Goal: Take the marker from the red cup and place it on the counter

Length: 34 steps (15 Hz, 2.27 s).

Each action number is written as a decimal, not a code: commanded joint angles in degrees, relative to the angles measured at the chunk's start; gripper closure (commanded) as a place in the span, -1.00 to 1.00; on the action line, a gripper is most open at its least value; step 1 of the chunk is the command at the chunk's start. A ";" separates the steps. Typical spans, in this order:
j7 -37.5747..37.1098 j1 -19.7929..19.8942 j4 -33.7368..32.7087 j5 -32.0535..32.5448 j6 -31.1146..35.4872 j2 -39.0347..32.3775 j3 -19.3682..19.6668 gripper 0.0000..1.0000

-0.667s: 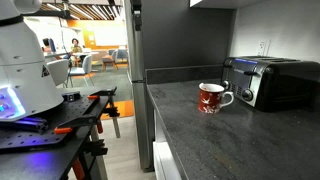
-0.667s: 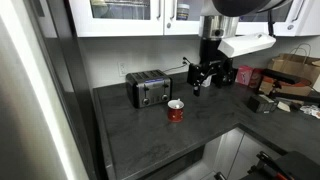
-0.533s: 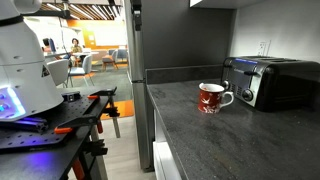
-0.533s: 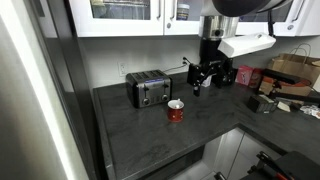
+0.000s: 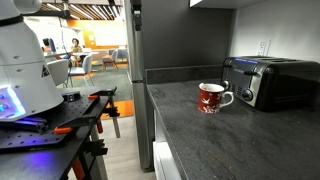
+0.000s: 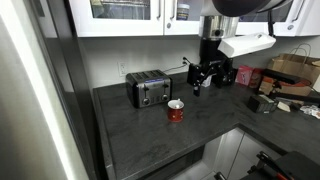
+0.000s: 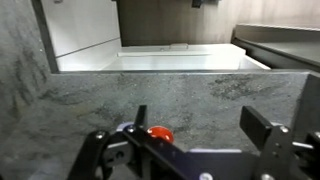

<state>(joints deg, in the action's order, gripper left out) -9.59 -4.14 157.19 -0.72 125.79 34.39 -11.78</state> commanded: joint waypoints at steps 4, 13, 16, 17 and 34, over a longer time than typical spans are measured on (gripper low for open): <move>2.47 -0.21 -2.06 -1.44 11.16 -9.44 4.67 -1.00; 8.45 0.77 -19.23 -8.24 21.96 -40.61 9.90 -1.00; 7.76 1.79 -27.03 -7.65 20.84 -48.33 9.87 -1.00; 7.15 2.06 -29.59 -7.04 20.39 -50.78 10.12 -1.00; 6.05 5.05 -50.70 -7.93 11.46 -69.20 10.22 0.14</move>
<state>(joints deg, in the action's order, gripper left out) -2.60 0.70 109.33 -8.06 140.91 -33.20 -1.63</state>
